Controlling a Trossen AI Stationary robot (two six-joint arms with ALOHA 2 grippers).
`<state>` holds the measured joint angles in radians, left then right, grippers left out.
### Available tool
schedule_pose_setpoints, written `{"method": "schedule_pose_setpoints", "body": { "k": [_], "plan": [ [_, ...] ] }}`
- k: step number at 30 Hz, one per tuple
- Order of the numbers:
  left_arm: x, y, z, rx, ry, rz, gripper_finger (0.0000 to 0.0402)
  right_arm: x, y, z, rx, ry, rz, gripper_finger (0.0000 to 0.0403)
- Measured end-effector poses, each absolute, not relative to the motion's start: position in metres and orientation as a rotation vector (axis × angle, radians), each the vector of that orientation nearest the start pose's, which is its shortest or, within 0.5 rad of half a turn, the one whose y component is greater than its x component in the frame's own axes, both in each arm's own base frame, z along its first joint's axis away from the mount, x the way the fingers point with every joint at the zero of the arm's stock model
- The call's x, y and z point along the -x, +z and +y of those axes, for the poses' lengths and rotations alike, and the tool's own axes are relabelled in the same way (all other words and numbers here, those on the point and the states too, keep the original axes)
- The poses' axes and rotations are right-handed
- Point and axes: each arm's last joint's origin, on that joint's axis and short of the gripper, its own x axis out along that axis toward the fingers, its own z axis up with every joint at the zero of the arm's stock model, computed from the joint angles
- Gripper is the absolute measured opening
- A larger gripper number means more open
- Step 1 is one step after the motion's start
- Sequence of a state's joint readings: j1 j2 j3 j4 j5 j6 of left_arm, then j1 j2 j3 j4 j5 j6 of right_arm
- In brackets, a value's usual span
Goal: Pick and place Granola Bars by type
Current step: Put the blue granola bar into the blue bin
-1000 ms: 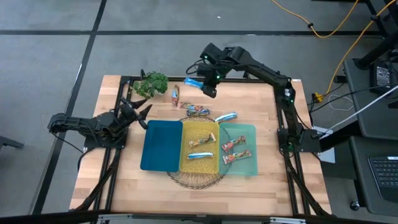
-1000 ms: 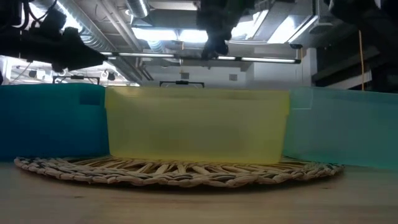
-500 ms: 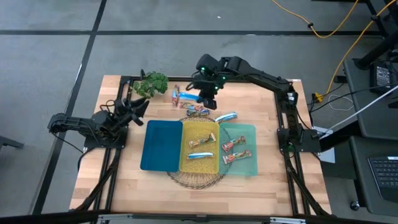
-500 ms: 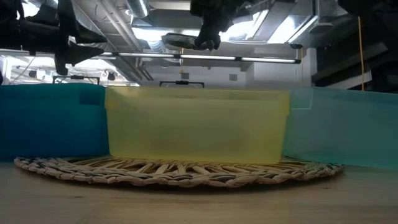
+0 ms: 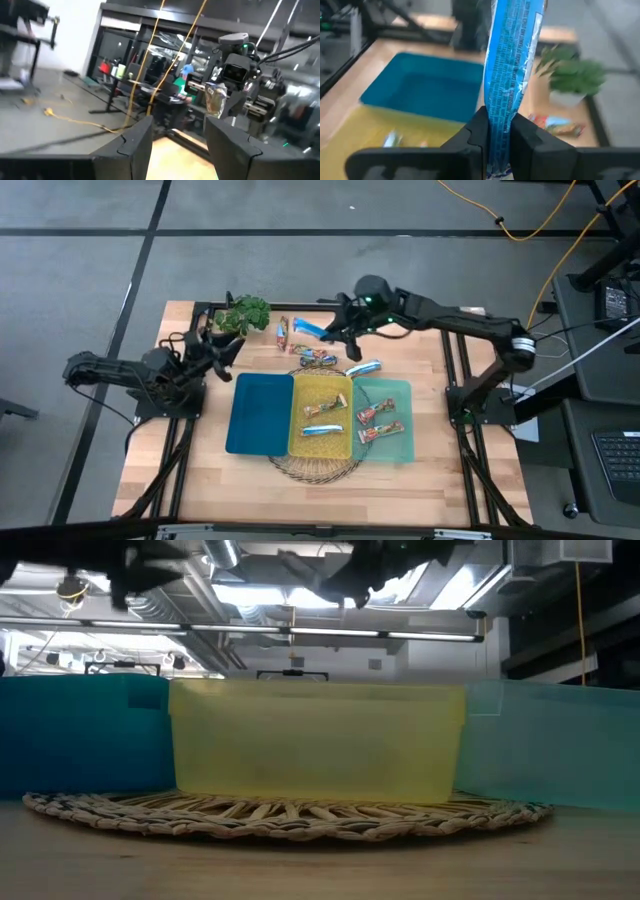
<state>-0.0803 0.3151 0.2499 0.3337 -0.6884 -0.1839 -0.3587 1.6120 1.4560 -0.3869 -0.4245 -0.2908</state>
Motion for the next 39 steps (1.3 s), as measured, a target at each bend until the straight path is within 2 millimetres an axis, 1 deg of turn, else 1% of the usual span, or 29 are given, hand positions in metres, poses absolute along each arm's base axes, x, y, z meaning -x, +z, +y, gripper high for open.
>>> {"method": "schedule_pose_setpoints", "body": {
  "k": [3,5,7,9,12,14,16,19,24,28,31,34,39],
  "plan": [
    [-0.123,0.282,0.011,0.187,0.608,-0.26,0.0169,-0.337,0.342,-0.114,0.113,0.091,0.377,0.0055],
    [-0.138,0.301,0.013,0.166,0.635,-0.242,0.0169,-0.334,0.343,-0.114,0.136,0.07,0.322,0.0055],
    [-0.155,0.316,0.017,0.157,0.658,-0.228,0.0169,-0.333,0.344,-0.113,0.16,0.062,0.264,0.0055],
    [-0.172,0.329,0.021,0.143,0.638,-0.211,0.0169,-0.334,0.345,-0.113,0.176,0.057,0.224,0.0055],
    [-0.199,0.342,0.028,0.142,0.567,-0.189,0.0172,-0.334,0.348,-0.114,0.19,0.054,0.195,0.0055],
    [-0.215,0.346,0.033,0.16,0.518,-0.169,0.0181,-0.334,0.349,-0.114,0.197,0.053,0.184,0.0055],
    [-0.23,0.348,0.038,0.176,0.461,-0.137,0.0195,-0.334,0.35,-0.114,0.201,0.051,0.179,0.0055],
    [-0.246,0.353,0.045,0.208,0.389,-0.129,0.0228,-0.334,0.35,-0.114,0.219,0.053,0.177,0.0055],
    [-0.263,0.356,0.056,0.221,0.394,-0.118,0.0287,-0.335,0.35,-0.114,0.226,0.062,0.176,0.0055],
    [-0.273,0.359,0.064,0.222,0.413,-0.118,0.0312,-0.335,0.35,-0.114,0.229,0.062,0.169,0.0055],
    [-0.278,0.359,0.068,0.217,0.424,-0.112,0.0313,-0.335,0.351,-0.113,0.229,0.086,0.16,0.0055],
    [-0.279,0.359,0.069,0.193,0.43,-0.107,0.0306,-0.335,0.351,-0.112,0.232,0.089,0.154,0.0055],
    [-0.278,0.362,0.069,0.168,0.453,-0.118,0.0276,-0.335,0.352,-0.112,0.237,0.089,0.153,0.0055]
  ]
}}
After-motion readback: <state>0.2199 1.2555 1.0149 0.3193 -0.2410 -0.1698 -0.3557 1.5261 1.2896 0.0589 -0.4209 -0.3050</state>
